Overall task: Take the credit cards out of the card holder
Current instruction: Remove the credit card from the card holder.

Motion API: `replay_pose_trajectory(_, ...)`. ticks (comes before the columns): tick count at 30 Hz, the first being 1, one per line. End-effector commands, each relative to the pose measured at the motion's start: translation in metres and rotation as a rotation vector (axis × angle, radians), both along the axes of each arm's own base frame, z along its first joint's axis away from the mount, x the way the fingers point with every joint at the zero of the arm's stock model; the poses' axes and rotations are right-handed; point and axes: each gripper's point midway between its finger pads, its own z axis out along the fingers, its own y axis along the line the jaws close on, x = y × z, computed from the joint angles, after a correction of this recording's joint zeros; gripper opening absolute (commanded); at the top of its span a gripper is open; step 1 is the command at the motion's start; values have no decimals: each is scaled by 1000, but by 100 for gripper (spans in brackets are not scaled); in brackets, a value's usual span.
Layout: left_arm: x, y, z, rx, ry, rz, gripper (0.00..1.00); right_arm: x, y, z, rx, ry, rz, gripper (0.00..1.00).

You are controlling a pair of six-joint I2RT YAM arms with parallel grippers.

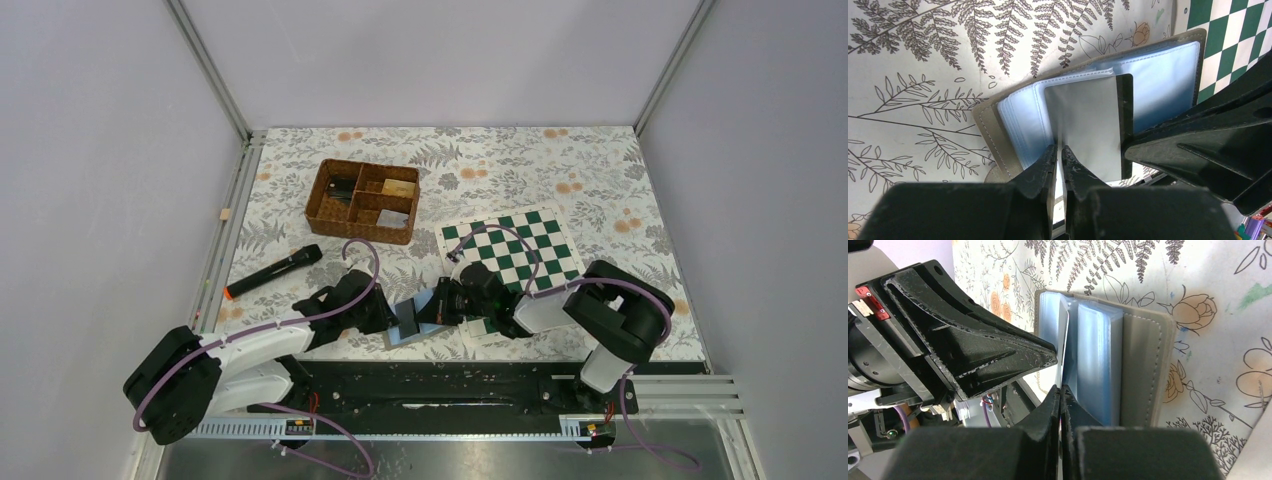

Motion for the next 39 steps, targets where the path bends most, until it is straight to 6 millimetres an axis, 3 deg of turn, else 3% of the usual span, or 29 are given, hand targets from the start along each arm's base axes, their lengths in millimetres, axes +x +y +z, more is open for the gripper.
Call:
replay_pose_trajectory(1,-14,31,-30,157,65,26,10,7,3,25,63,-66,-2,0)
replay_pose_trajectory(10,-15,33,-32,167,74,32,10,12,-13,30,42,-92,-21,0)
replay_pose_trajectory(15,-13,27,-28,130,59,20,9,11,-10,27,40,-77,-6,0)
replay_pose_trajectory(20,-12,23,-28,118,56,13,10,11,-2,26,60,-54,9,21)
replay_pose_trajectory(27,-15,20,-30,106,72,-1,9,13,1,18,46,-30,6,24)
replay_pose_trajectory(29,-15,20,-30,107,74,-2,10,13,1,16,43,-23,4,23)
replay_pose_trajectory(32,-16,22,-31,114,75,1,10,13,-1,17,46,-24,-3,3)
replay_pose_trajectory(33,-16,23,-33,119,79,4,10,13,-2,19,46,-31,-2,0)
replay_pose_trajectory(39,-17,26,-32,137,83,6,10,21,-26,39,-27,-120,-12,0)
